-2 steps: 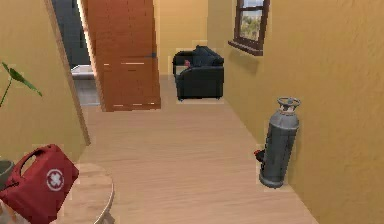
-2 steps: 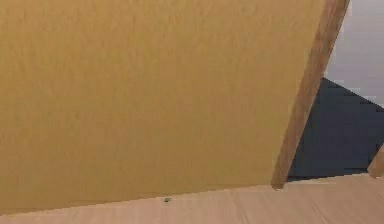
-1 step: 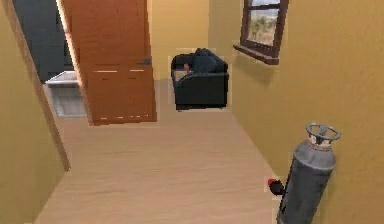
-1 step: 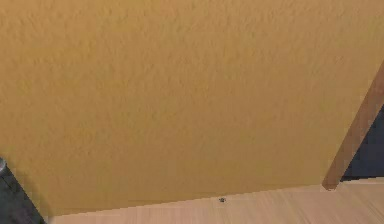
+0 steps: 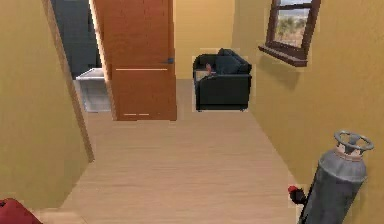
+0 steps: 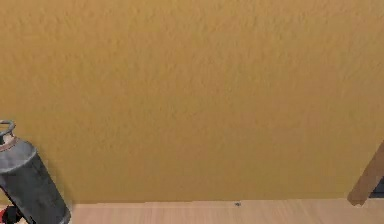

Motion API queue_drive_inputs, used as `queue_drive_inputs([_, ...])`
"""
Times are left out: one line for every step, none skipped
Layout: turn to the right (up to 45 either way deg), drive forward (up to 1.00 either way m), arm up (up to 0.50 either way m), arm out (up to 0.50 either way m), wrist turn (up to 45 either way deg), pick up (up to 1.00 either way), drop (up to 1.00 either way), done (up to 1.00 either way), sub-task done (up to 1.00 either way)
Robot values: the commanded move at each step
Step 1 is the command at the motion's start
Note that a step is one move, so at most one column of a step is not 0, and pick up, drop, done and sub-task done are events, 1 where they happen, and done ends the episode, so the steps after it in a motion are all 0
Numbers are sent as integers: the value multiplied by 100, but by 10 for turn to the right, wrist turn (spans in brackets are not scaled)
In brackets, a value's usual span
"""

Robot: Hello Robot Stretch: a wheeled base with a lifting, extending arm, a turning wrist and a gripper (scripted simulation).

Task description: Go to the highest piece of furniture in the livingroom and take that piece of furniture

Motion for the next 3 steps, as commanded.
queue_drive_inputs([0, 90, 0, 0, 0, 0, 0, 0, 0])
queue_drive_inputs([-30, 0, 0, 0, 0, 0, 0, 0, 0])
queue_drive_inputs([0, 100, 0, 0, 0, 0, 0, 0, 0])
